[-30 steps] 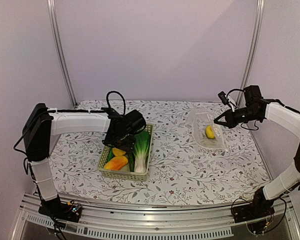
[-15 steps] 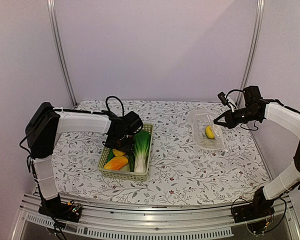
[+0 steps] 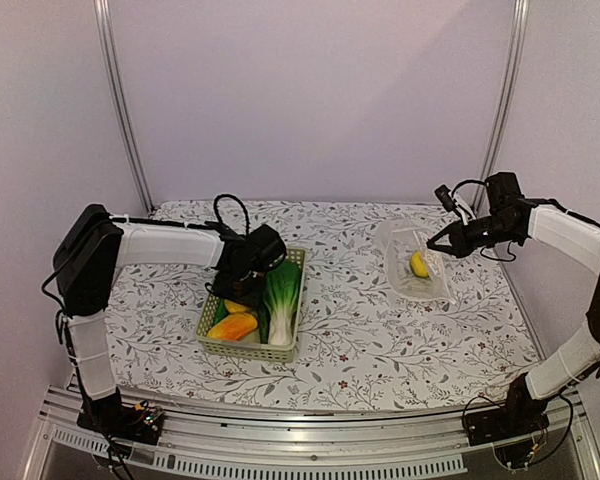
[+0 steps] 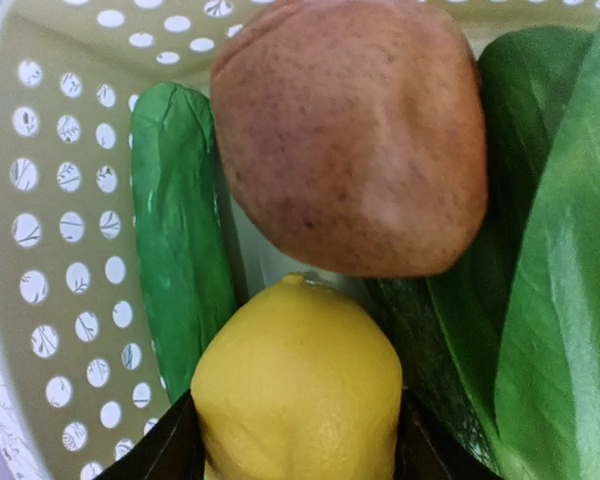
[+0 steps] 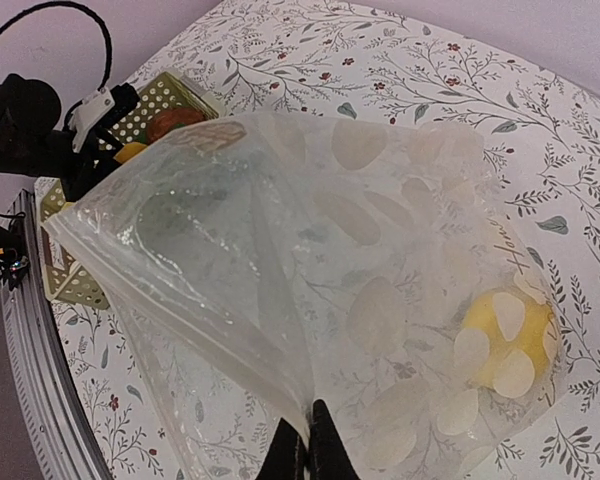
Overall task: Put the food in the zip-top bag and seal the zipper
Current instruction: Pick up the fake fruit from the bin, then place the fake fruit in the zipper food storage bag.
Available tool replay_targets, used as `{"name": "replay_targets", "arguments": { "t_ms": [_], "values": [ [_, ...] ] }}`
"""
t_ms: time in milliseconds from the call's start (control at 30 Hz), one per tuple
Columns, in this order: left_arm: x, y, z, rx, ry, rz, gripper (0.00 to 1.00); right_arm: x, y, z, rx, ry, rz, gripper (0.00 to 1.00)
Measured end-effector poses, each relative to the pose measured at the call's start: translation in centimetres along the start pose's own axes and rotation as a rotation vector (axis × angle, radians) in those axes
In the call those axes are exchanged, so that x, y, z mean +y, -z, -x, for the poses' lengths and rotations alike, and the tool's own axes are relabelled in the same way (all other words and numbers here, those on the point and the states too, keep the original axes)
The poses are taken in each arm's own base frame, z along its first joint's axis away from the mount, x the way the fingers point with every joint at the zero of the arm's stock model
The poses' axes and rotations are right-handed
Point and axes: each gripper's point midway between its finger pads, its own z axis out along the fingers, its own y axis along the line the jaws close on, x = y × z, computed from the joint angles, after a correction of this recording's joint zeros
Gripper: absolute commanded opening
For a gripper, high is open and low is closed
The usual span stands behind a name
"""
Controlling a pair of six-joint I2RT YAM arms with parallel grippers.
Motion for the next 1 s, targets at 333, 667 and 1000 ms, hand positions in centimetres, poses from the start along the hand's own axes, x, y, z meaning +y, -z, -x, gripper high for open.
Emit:
{"name": "replay_targets", "arguments": {
  "t_ms": [333, 667, 1000],
  "values": [
    [-2.8, 7.5, 2.4, -0.108, -0.067, -0.037, 0.49, -0.4, 0.0, -0.2, 0.008, -0.001, -0.019, 0.00],
    [-12.6, 22.4, 5.8, -0.447, -0.232, -0.285, 0.46, -0.1, 0.9, 0.3, 0.045, -0.008, -0.051, 0.00],
    [-24.2, 35.3, 2.0, -0.762, -0.512, -0.654, 0.47, 3.4, 3.6, 3.7, 0.061, 0.068, -0.057, 0.00]
  ]
}}
